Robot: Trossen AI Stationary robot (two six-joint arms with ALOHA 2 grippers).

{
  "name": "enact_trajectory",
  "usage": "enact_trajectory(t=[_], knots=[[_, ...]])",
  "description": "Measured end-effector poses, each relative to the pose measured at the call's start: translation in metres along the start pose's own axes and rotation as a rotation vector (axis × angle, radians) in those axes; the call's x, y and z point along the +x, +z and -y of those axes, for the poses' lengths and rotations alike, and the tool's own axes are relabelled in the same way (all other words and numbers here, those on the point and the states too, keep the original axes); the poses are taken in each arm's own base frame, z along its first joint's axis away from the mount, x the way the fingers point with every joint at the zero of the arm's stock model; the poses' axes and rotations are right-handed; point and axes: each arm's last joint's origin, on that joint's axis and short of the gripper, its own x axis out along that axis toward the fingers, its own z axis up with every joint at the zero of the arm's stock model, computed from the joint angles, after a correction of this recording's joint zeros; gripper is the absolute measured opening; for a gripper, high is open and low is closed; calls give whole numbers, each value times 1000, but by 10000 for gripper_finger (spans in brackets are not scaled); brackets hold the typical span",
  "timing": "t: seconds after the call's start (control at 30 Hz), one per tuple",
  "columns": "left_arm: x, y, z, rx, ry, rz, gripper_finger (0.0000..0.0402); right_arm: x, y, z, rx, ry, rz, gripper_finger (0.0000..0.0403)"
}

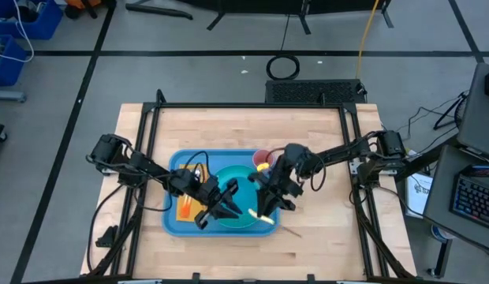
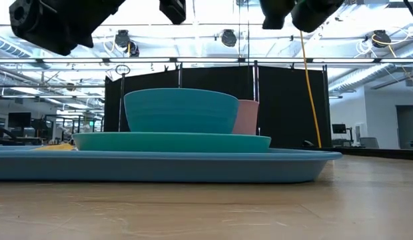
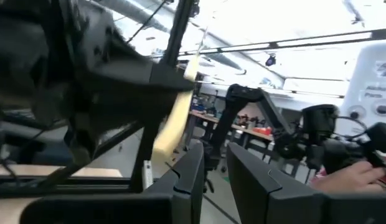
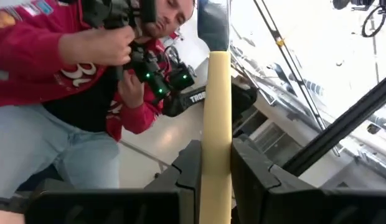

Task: Set up tray
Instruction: Put the yellow knife on the blue serving tray to the left of the orange spoon

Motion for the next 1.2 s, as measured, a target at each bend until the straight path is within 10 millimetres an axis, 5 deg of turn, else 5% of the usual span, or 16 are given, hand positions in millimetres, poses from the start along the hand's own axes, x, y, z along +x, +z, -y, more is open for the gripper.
enact_trajectory(t=[0.67,0.9,1.2], knots=[[-5,-10,-19,49,130,-129,74,-9,-4,9,247,-151,-63,47],[-13,0,-37,-58,154,-96,74,-11,-6,8,284,-151,-78,47],[-11,-4,-31,-9,112,-134,105,-9,-5,8,277,-146,-68,47]])
